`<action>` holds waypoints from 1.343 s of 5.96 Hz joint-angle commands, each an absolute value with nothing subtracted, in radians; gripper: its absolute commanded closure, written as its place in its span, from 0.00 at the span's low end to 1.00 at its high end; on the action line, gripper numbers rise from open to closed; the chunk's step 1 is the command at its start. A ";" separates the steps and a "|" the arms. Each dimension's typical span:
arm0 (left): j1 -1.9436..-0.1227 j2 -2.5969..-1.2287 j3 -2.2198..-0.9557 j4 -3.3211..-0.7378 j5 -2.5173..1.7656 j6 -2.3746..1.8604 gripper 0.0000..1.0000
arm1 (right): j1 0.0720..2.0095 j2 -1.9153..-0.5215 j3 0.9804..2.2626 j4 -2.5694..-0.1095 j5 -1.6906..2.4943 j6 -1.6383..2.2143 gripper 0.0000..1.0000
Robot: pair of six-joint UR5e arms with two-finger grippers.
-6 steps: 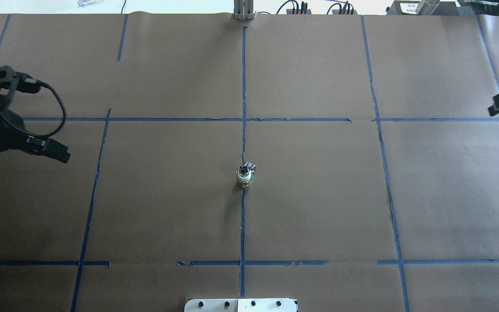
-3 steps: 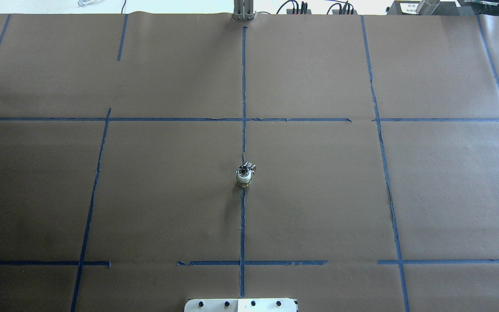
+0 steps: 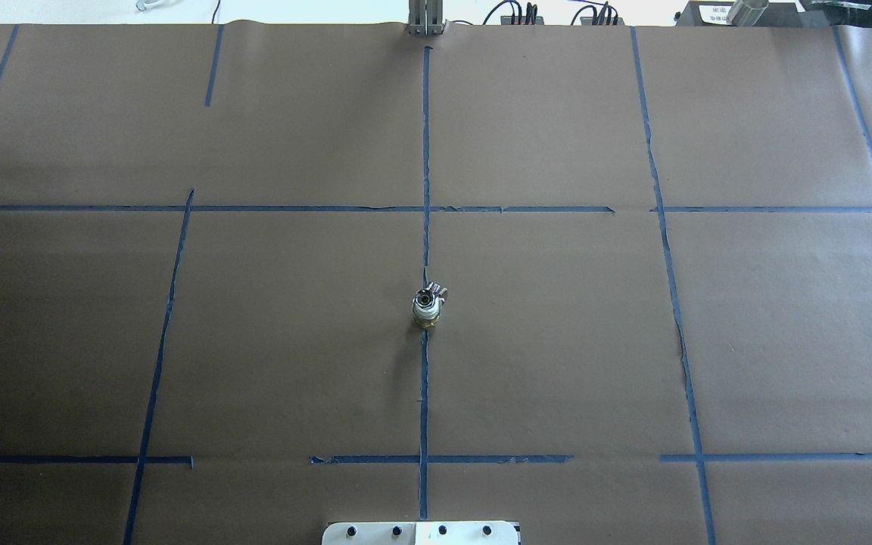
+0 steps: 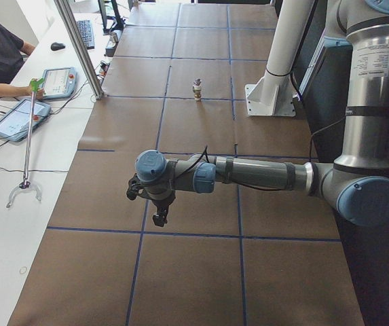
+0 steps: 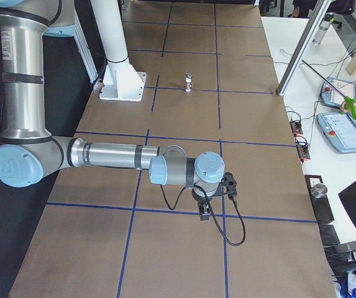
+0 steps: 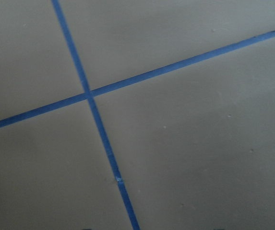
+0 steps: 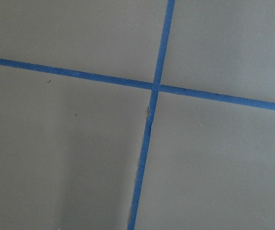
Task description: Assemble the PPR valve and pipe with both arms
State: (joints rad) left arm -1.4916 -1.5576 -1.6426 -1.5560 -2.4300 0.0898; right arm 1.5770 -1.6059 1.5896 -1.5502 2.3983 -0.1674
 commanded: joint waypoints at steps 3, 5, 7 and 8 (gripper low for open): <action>-1.508 -1.549 -1.686 -1.551 -2.436 0.052 0.00 | 1.577 -1.620 1.607 -1.546 2.398 -0.156 0.00; -1.525 -1.482 -1.764 -1.551 -2.357 0.087 0.00 | 1.577 -1.624 1.608 -1.545 2.396 -0.156 0.00; -1.525 -1.457 -1.762 -1.546 -2.349 0.133 0.00 | 1.577 -1.624 1.606 -1.545 2.396 -0.158 0.00; -1.525 -1.457 -1.764 -1.534 -2.349 0.135 0.00 | 1.577 -1.623 1.606 -1.545 2.385 -0.158 0.00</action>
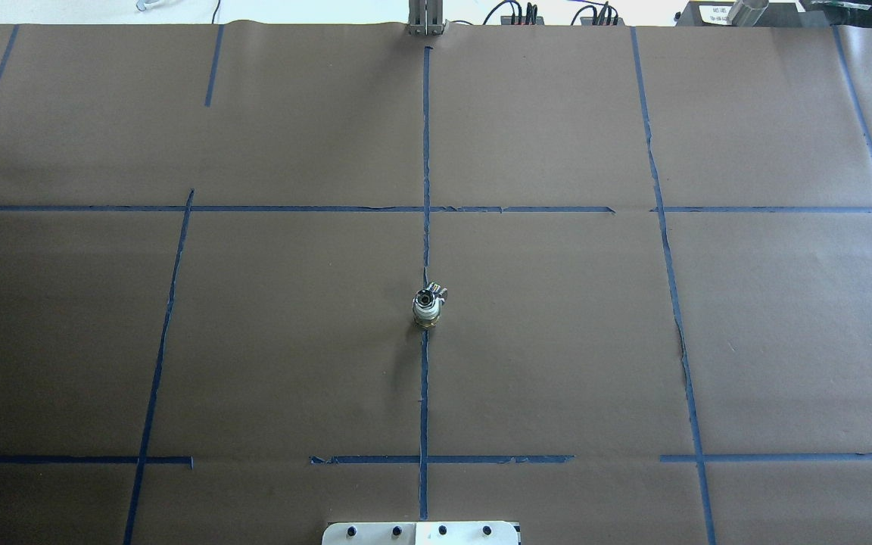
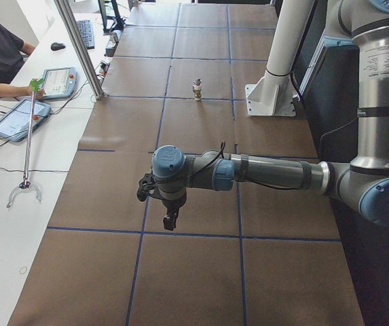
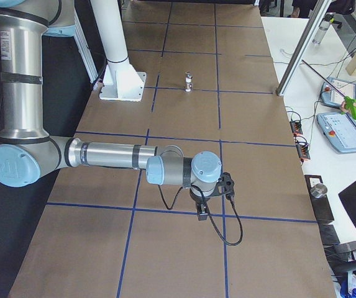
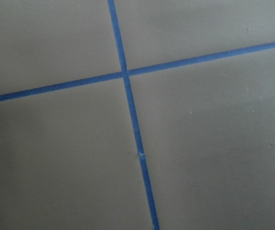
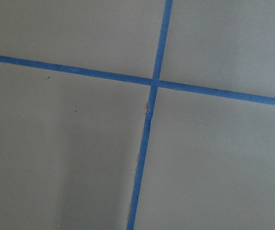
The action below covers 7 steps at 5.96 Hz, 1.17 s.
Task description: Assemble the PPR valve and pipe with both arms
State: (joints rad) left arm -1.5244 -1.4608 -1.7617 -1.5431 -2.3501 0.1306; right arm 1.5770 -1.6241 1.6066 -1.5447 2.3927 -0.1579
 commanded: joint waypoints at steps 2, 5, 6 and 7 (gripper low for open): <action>-1.526 -1.454 -1.778 -1.542 -2.349 0.141 0.00 | 1.577 -1.621 1.608 -1.545 2.385 -0.156 0.00; -1.528 -1.361 -1.812 -1.598 -2.350 0.135 0.00 | 1.577 -1.621 1.611 -1.545 2.387 -0.141 0.00; -1.528 -1.356 -1.807 -1.603 -2.349 0.133 0.00 | 1.577 -1.621 1.611 -1.545 2.388 -0.138 0.00; -1.528 -1.348 -1.812 -1.600 -2.349 0.133 0.00 | 1.577 -1.621 1.615 -1.545 2.391 -0.135 0.00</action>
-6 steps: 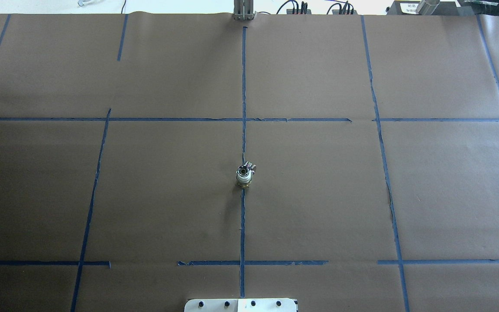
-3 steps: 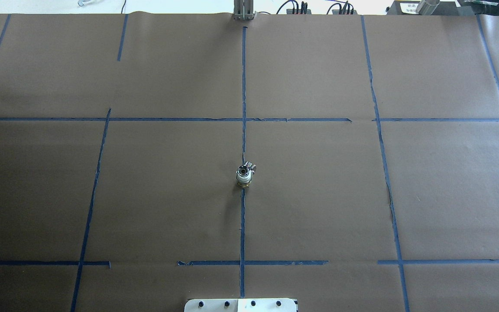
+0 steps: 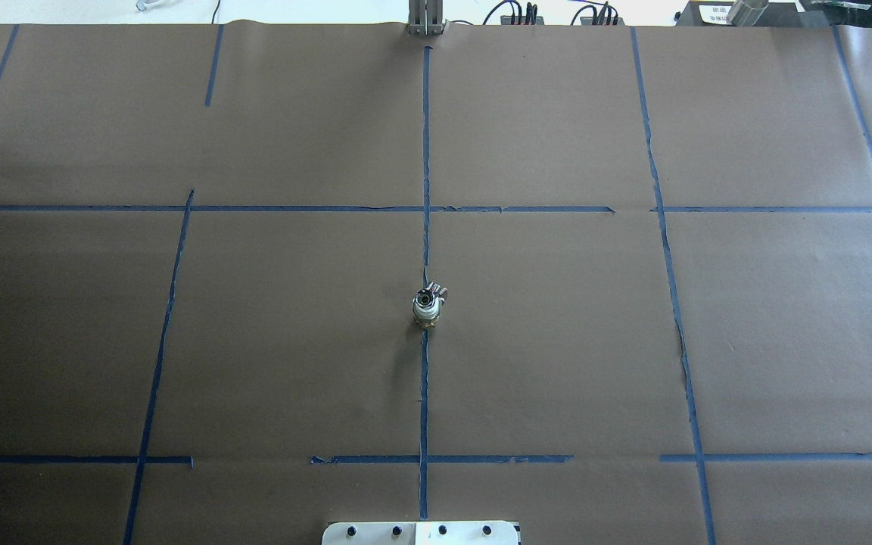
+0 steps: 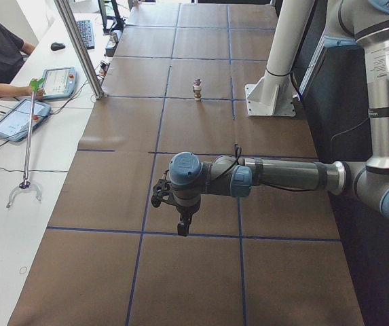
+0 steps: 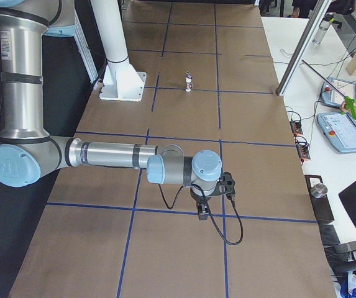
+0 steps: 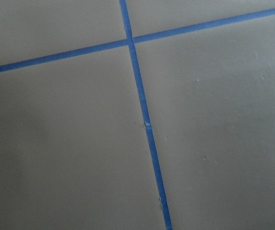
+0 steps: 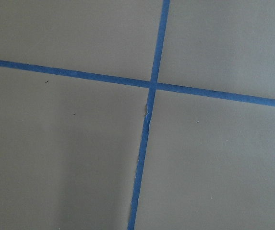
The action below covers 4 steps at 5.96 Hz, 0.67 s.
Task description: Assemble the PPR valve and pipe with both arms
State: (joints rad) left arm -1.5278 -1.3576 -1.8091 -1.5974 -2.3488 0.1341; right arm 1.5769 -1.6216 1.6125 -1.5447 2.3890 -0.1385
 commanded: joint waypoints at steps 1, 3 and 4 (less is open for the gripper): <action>-1.532 -1.345 -1.825 -1.597 -2.349 0.135 0.00 | 1.577 -1.618 1.614 -1.545 2.390 -0.137 0.00; -1.532 -1.330 -1.891 -1.559 -2.350 0.137 0.00 | 1.574 -1.606 1.611 -1.545 2.387 -0.134 0.00; -1.532 -1.327 -1.929 -1.504 -2.350 0.137 0.00 | 1.574 -1.605 1.614 -1.543 2.390 -0.120 0.00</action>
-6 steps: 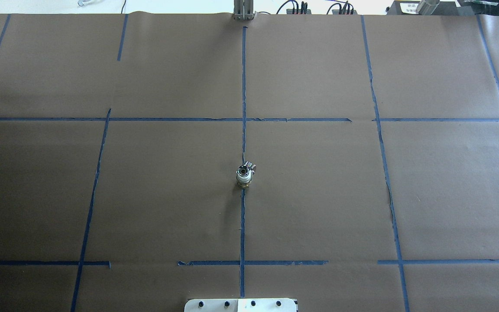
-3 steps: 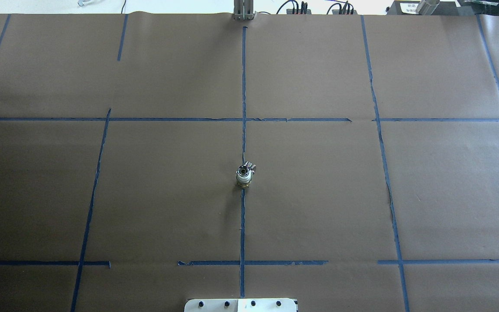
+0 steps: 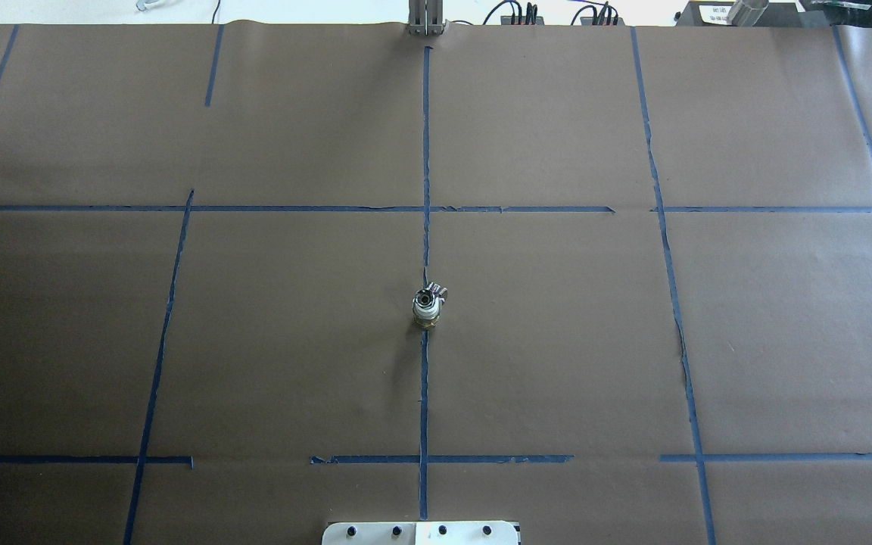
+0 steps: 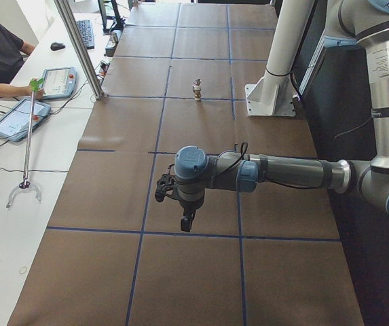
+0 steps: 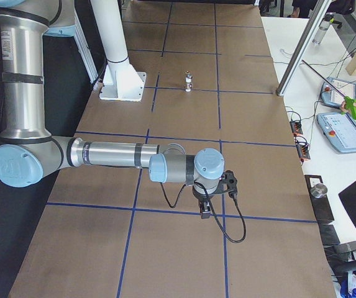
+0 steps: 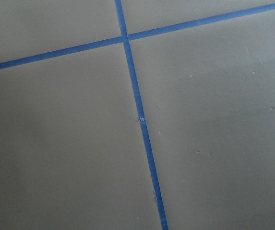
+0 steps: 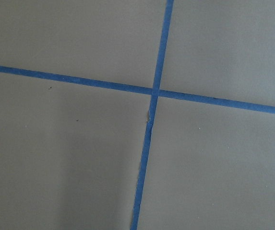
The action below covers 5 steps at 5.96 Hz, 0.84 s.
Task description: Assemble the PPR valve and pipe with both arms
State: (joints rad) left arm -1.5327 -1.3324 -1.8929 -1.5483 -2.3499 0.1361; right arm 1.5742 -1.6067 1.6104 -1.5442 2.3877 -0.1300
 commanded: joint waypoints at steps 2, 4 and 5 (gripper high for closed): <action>-1.532 -1.327 -1.937 -1.500 -2.349 0.137 0.00 | 1.574 -1.594 1.615 -1.545 2.391 -0.115 0.00; -1.534 -1.324 -1.969 -1.500 -2.349 0.138 0.00 | 1.574 -1.594 1.615 -1.543 2.390 -0.117 0.00; -1.531 -1.301 -1.979 -1.500 -2.347 0.138 0.00 | 1.574 -1.594 1.615 -1.543 2.391 -0.117 0.00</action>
